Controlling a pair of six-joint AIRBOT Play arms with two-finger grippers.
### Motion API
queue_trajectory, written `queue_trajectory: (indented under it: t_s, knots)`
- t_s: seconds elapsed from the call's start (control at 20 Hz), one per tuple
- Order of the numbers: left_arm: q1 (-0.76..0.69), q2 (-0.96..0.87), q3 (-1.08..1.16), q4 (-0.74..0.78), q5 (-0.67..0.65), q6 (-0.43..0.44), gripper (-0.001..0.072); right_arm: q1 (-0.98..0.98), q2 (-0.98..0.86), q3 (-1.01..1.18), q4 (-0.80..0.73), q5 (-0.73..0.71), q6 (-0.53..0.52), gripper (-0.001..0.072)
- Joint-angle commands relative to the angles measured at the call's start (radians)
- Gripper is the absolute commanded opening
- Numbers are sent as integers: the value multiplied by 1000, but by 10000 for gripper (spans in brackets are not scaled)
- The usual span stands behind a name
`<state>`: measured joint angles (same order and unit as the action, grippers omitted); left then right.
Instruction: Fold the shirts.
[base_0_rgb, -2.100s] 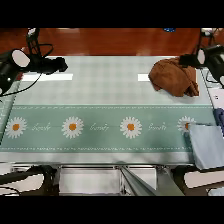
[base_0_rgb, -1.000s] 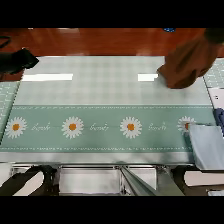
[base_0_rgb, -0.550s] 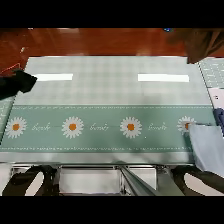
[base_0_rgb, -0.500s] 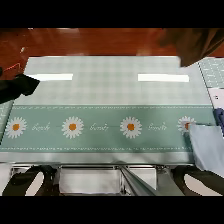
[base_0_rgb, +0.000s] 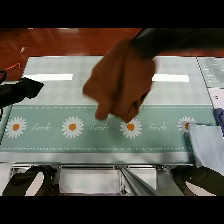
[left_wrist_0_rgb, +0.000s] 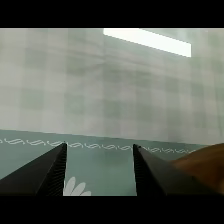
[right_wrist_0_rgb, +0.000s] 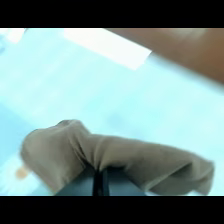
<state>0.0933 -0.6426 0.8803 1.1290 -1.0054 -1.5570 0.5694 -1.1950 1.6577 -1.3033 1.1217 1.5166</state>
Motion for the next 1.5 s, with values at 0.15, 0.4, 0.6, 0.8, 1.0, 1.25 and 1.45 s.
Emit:
queue_trajectory:
  t_s: [0.15,0.4,0.6,0.8,1.0,1.25,1.45]
  knots:
    - [0,-23,-3,-5,-37,0,507,252,-270,-214,48,-214,108,29]
    - [5,-76,-3,1,-114,84,507,117,-337,-144,138,-167,119,408]
    - [37,-139,-60,0,-226,129,507,-221,-161,-121,-38,88,134,405]
    - [111,-172,-303,-5,-172,129,506,-554,80,-471,-94,124,148,402]
    - [237,-324,-433,-314,-130,290,507,-706,290,-907,143,3,66,401]
    - [161,-582,-412,-573,3,423,507,-627,349,-1083,257,-54,61,397]
    - [29,-696,-339,-580,98,419,507,-523,348,-1083,257,-84,99,397]
